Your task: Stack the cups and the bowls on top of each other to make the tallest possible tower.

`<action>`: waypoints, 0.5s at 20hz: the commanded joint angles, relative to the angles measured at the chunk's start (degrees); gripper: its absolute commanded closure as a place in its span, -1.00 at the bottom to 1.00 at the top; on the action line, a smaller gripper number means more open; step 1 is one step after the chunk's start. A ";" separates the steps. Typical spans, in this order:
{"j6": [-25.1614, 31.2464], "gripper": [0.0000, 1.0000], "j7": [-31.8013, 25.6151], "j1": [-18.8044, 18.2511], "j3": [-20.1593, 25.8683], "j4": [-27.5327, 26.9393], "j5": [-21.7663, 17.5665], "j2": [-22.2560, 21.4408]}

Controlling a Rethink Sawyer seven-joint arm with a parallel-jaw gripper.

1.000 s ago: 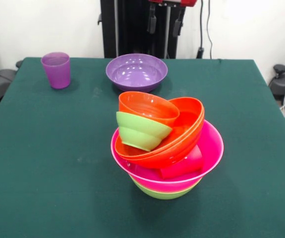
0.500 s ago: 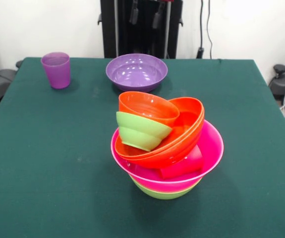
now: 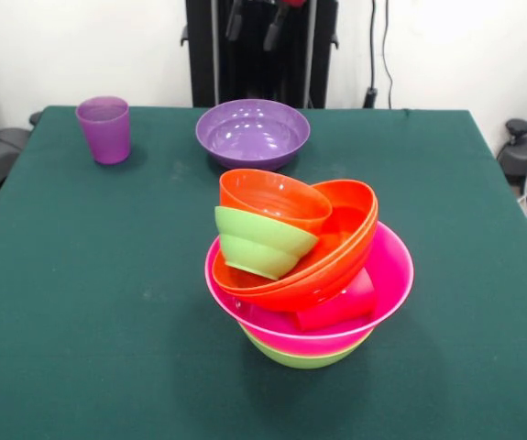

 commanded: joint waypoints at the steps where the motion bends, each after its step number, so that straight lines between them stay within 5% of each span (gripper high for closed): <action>1: -22.49 -1.00 11.59 9.04 -1.83 -4.25 5.16 17.85; 10: -26.38 -1.00 6.16 14.50 0.36 -19.55 14.36 32.36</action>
